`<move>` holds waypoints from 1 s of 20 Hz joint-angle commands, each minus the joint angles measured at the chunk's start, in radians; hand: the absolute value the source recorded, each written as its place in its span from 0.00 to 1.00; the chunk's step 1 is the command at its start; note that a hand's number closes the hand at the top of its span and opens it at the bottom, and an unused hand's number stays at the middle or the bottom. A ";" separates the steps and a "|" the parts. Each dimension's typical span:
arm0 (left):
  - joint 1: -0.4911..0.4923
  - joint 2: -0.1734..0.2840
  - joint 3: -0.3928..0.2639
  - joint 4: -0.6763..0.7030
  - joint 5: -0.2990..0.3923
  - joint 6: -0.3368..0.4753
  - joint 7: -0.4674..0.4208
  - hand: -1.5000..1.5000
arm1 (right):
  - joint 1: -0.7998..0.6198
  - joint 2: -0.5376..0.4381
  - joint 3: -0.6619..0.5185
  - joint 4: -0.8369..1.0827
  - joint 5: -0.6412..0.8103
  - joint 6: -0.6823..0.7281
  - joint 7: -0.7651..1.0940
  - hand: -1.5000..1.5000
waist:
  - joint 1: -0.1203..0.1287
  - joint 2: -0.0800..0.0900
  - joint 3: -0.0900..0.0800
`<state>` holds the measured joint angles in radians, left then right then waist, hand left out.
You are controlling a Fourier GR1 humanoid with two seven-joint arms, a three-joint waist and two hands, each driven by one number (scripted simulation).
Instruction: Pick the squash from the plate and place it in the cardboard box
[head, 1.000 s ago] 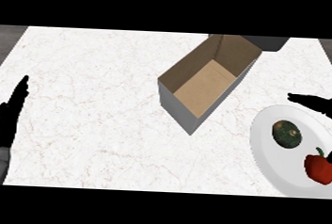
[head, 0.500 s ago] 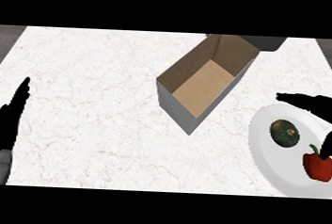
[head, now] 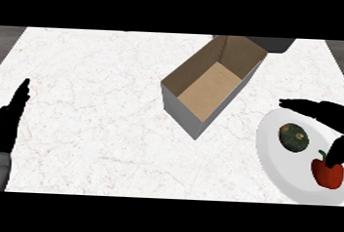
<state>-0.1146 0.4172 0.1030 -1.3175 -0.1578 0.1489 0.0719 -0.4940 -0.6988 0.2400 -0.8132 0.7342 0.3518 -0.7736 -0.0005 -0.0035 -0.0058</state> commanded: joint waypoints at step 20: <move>-0.002 -0.045 0.029 -0.056 -0.061 -0.029 0.039 0.50 | 0.079 0.161 -0.063 -0.092 0.170 -0.139 0.162 1.00 | 0.008 0.005 0.007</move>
<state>-0.1043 0.3832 0.1464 -1.3416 -0.2001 0.1132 0.0708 -0.4104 -0.5952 0.1953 -0.9266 0.8763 0.3378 -0.6151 0.0071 -0.0019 -0.0048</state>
